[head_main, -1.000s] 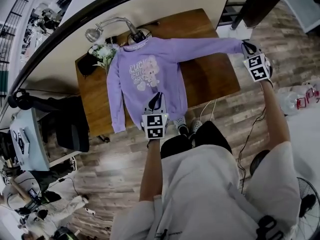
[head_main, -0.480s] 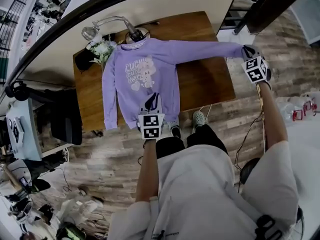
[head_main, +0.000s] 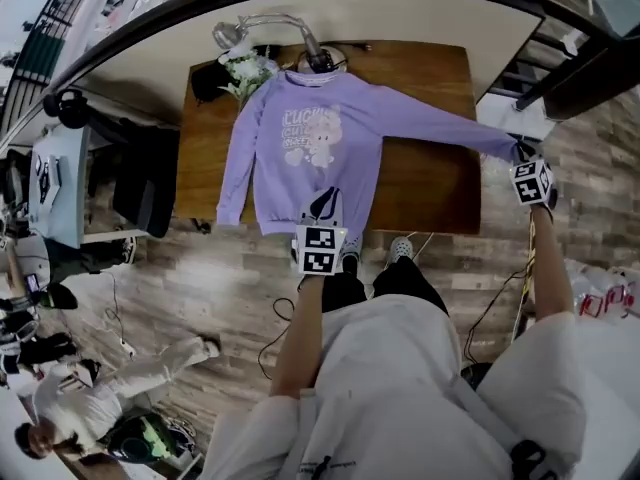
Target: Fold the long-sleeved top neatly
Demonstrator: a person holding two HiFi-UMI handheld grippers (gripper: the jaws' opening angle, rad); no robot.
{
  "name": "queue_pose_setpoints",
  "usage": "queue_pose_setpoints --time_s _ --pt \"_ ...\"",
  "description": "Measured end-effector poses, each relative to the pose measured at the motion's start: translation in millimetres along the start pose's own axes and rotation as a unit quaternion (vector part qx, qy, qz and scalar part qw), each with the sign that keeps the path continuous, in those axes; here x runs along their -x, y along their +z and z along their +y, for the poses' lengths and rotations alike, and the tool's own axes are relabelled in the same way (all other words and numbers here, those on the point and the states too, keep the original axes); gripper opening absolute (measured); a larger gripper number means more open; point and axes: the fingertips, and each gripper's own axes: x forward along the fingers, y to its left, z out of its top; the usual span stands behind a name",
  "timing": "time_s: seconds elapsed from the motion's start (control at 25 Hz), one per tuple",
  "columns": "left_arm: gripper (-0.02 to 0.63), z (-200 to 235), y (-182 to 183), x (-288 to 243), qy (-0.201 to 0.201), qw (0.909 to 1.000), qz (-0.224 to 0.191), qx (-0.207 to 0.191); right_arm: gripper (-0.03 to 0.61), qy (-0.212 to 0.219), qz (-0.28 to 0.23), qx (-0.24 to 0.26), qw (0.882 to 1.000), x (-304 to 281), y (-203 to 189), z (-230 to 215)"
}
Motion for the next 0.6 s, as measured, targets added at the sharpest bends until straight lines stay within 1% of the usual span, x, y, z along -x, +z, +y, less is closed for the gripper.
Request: queue_pose_setpoints --time_s 0.12,0.28,0.48,0.6 --pt "0.040 2 4 1 0.017 0.9998 0.000 0.005 0.028 0.015 0.023 -0.012 1.000 -12 -15 1" --pt "0.040 10 -1 17 0.039 0.9992 -0.001 0.010 0.035 0.033 0.045 -0.023 0.998 -13 -36 16" --pt "0.040 22 -7 27 0.067 0.9974 -0.003 0.027 0.051 0.068 0.067 -0.013 0.995 -29 -42 23" --pt "0.040 26 -15 35 0.078 0.9964 -0.002 0.035 0.054 0.065 0.085 -0.013 0.994 -26 -56 17"
